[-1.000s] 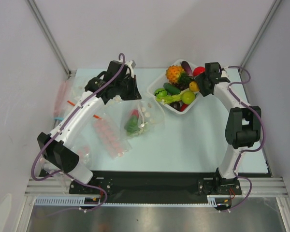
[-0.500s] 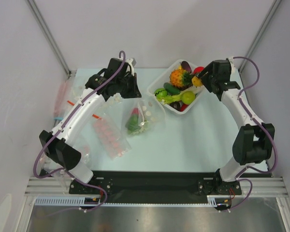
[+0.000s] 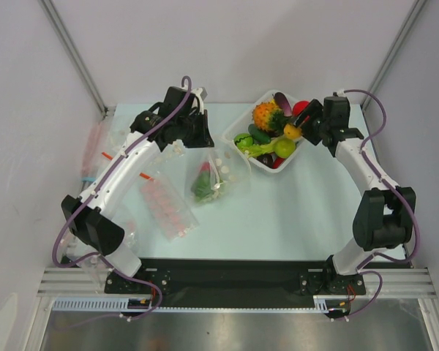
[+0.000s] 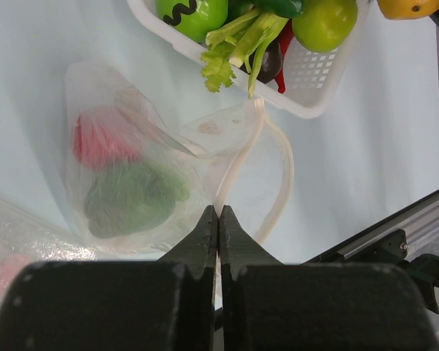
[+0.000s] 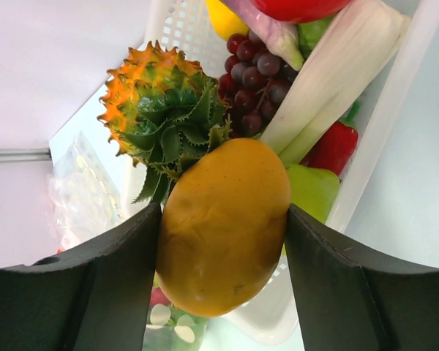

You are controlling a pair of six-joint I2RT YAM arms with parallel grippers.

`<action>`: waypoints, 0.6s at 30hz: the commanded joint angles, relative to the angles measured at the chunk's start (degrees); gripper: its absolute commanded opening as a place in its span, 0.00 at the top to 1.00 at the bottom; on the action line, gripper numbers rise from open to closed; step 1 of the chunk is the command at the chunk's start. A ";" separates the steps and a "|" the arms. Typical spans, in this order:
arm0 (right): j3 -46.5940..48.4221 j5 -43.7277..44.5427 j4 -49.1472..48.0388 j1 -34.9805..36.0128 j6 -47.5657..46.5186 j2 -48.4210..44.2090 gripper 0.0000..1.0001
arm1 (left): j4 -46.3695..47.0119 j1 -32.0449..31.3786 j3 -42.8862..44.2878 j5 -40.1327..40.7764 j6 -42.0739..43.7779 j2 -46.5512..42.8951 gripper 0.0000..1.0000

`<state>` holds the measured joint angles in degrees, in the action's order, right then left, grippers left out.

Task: Place the food in the zip-top bag and seal the zipper
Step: Pick up the fake fruit from the bin.

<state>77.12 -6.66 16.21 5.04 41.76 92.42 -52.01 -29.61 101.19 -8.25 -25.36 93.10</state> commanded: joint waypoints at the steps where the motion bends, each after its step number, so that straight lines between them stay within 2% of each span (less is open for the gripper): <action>1: -0.22 -4.59 -3.72 -1.17 -0.10 3.45 0.50 | 0.94 0.42 2.35 -0.98 0.49 -0.64 1.00; 4: 1.10 -5.91 -5.30 -1.35 -0.09 5.92 0.48 | 1.03 0.34 2.09 -0.80 0.23 -0.99 1.00; 7: 3.55 -6.79 -4.79 -1.35 -0.54 9.35 0.39 | 1.03 0.42 1.91 -0.45 -0.12 -1.34 1.00; 10: 5.84 -6.70 -2.42 -1.43 -1.50 11.90 0.24 | 0.86 0.43 1.82 -0.28 -0.39 -1.69 1.00; 16: 6.29 -5.30 -0.92 -1.35 -1.15 12.26 0.17 | 0.59 0.43 1.91 0.08 -1.00 -1.78 1.00; 18: 6.29 -3.98 -0.21 -1.35 -1.24 11.64 0.11 | 0.68 0.34 2.00 -0.19 -1.18 -1.78 1.00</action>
<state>81.03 -11.79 15.25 3.62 41.30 105.41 -52.01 -29.58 101.19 -8.14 -25.58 93.10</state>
